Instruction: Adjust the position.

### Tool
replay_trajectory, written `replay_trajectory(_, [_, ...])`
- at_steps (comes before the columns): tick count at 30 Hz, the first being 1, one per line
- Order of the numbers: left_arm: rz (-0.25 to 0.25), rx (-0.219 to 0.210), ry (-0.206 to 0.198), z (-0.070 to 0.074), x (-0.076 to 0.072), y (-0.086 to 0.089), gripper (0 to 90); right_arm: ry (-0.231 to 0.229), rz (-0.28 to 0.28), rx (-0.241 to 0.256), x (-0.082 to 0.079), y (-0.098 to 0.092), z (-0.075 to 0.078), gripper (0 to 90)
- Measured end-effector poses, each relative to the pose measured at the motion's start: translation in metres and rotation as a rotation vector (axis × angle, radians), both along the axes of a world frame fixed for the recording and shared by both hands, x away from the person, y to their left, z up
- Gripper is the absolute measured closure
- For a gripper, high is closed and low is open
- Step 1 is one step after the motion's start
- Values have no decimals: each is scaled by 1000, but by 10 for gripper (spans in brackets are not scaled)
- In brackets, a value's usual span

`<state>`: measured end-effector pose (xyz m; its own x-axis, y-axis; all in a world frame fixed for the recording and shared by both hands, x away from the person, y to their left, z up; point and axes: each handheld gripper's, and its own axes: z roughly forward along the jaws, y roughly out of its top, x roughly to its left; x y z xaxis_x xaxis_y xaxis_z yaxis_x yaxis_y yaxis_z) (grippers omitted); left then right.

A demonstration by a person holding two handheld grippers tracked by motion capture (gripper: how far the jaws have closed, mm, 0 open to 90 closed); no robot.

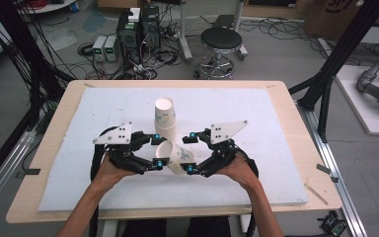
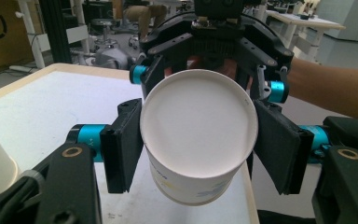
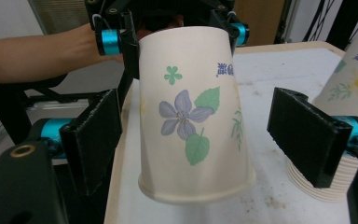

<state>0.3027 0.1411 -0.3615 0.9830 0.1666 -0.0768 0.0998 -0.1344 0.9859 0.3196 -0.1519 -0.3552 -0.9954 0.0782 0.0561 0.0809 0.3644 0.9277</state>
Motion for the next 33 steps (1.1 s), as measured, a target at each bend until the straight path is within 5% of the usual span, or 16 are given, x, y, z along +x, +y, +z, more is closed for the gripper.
replay_trajectory(26, [-20, -11, -2, 5, -2, 1, 362, 23, 62, -68, 6, 21, -19, 210])
replay_trajectory(33, [-17, -9, 2, 4, -2, 3, 364, 16, 78, -62, 6, 21, -21, 302])
